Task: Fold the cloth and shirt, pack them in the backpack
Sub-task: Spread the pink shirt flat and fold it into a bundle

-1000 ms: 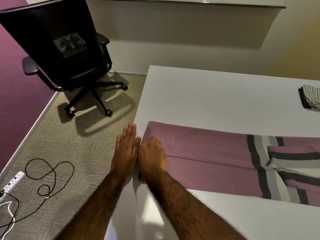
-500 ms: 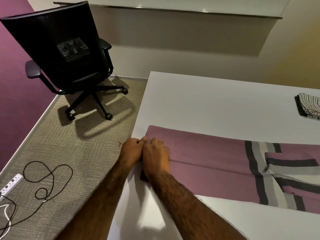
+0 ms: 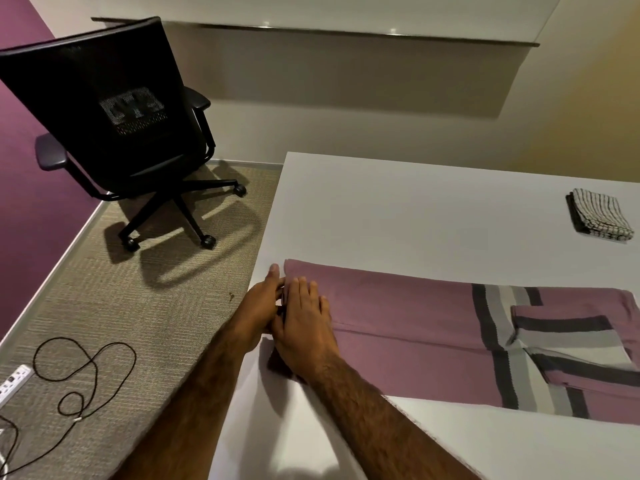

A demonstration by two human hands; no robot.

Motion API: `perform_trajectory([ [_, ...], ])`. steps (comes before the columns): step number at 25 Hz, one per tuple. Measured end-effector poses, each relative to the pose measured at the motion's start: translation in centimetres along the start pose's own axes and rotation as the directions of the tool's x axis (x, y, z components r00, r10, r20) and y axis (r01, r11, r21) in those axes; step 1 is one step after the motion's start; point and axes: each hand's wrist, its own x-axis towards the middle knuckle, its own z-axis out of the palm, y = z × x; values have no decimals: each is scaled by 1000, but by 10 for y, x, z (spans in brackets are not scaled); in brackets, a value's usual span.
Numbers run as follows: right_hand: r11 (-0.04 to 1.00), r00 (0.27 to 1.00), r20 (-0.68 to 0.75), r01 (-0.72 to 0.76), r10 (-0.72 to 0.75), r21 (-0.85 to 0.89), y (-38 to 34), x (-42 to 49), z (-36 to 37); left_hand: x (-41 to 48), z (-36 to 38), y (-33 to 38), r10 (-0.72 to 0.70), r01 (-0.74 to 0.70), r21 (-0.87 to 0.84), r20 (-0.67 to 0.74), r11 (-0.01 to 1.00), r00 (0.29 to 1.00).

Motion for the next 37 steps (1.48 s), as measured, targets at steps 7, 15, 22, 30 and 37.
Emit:
perform_trajectory([
  [7, 996, 994, -66, -84, 84, 2, -21, 8, -10, -16, -6, 5, 17, 95, -307, 345, 947, 938],
  [15, 963, 992, -27, 115, -125, -244, 2, 7, -27, -18, -5, -4, 55, 66, -352, 322, 934, 945],
  [22, 915, 992, -123, 48, 2, 400, 5, -3, -48, -23, 10, -10, 92, -41, -196, 260, 980, 961],
  [30, 891, 942, -332, 104, 55, 442, 41, -16, -103, -69, 80, -28, 415, -426, 428, 125, 797, 901],
  [37, 912, 881, -429, -7, 199, 409, 132, -56, -197, -128, 218, 2, 599, -571, 506, 125, 647, 791],
])
